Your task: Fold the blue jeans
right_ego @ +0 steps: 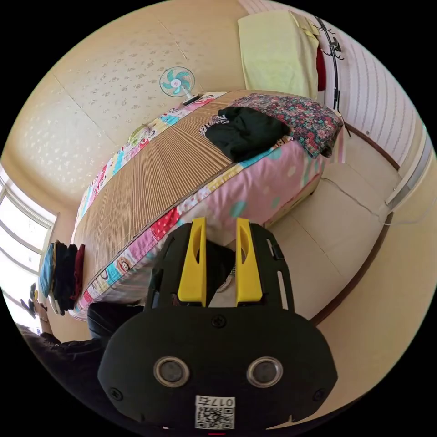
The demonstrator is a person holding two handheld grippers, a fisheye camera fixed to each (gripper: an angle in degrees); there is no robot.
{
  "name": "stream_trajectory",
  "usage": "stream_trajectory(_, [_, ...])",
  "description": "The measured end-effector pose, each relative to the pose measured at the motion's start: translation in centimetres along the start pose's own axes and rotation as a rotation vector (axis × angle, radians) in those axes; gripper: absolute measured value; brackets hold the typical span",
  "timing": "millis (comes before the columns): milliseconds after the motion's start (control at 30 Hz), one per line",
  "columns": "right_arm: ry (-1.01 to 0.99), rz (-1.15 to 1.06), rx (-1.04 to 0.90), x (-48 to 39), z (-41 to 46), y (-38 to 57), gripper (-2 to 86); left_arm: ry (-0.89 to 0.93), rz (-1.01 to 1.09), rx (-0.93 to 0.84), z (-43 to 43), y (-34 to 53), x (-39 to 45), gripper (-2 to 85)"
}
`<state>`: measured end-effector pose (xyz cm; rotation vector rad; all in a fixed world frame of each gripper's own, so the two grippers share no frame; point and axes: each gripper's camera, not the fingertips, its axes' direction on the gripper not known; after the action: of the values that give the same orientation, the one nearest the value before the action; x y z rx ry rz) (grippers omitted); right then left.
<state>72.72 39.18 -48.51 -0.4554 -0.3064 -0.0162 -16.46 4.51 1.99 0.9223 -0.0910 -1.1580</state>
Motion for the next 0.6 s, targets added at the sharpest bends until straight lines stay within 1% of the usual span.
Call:
stream_trajectory(33, [0.016, 0.021, 0.007, 0.5, -0.7, 0.3, 8.1, 0.02, -0.038, -0.049, 1.5, -0.6, -0.6, 10.6])
stream_trajectory(67, [-0.008, 0.047, 0.031, 0.8, -1.5, 0.4, 7.1, 0.084, -0.161, -0.203, 4.8, -1.4, -1.6, 7.7])
stream_trajectory(100, [-0.044, 0.049, 0.051, 0.8, -2.0, 0.5, 6.3, 0.123, -0.304, -0.243, 6.4, -1.2, -1.9, 5.7])
stream_trajectory(133, [-0.144, 0.022, 0.093, 0.5, -3.0, 0.4, 4.8, 0.146, -0.351, -0.217, 6.4, -1.0, -1.6, 5.1])
stream_trajectory(167, [-0.224, -0.023, 0.117, -0.2, -3.8, 0.2, 4.0, 0.222, -0.353, -0.145, 5.8, -0.9, 0.3, 4.5])
stream_trajectory(200, [-0.242, -0.046, 0.122, -0.8, -4.1, 0.1, 3.7, 0.339, -0.288, -0.109, 5.4, -1.1, 3.6, 4.3])
stream_trajectory(233, [-0.235, -0.089, 0.126, -2.1, -4.6, -0.1, 3.2, 0.388, -0.254, -0.114, 5.4, -1.2, 5.5, 4.2])
stream_trajectory(300, [-0.179, -0.151, 0.132, -4.4, -5.2, -0.1, 2.6, 0.558, -0.029, -0.191, 5.8, -0.2, 15.1, 4.1])
stream_trajectory(333, [-0.148, -0.189, 0.131, -5.8, -5.3, 0.0, 2.5, 0.602, 0.029, -0.218, 6.0, 0.5, 17.5, 4.1])
stream_trajectory(367, [-0.128, -0.219, 0.118, -7.1, -5.2, 0.3, 2.4, 0.68, 0.129, -0.278, 6.2, 2.5, 21.9, 4.0])
stream_trajectory(400, [-0.119, -0.23, 0.108, -7.7, -5.1, 0.4, 2.5, 0.768, 0.228, -0.299, 5.9, 5.4, 25.9, 4.0])
stream_trajectory(433, [-0.107, -0.253, 0.092, -8.8, -4.8, 0.9, 2.7, 0.816, 0.287, -0.302, 5.6, 7.0, 27.7, 4.0])
stream_trajectory(467, [-0.098, -0.283, 0.084, -9.9, -4.5, 1.6, 3.1, 0.901, 0.424, -0.327, 4.8, 10.6, 31.2, 3.9])
stream_trajectory(500, [-0.091, -0.296, 0.081, -10.4, -4.2, 2.0, 3.3, 0.967, 0.56, -0.382, 4.0, 14.5, 34.1, 3.9])
stream_trajectory(533, [-0.074, -0.315, 0.071, -11.4, -3.6, 2.9, 3.9, 0.994, 0.622, -0.423, 3.6, 16.7, 35.4, 3.6])
stream_trajectory(567, [-0.069, -0.332, 0.057, -12.4, -2.8, 3.7, 4.6, 1.029, 0.702, -0.515, 3.1, 21.1, 37.0, 3.0])
stream_trajectory(600, [-0.076, -0.342, 0.047, -12.8, -2.3, 4.1, 5.1, 1.061, 0.731, -0.577, 2.5, 25.2, 37.4, 2.5])
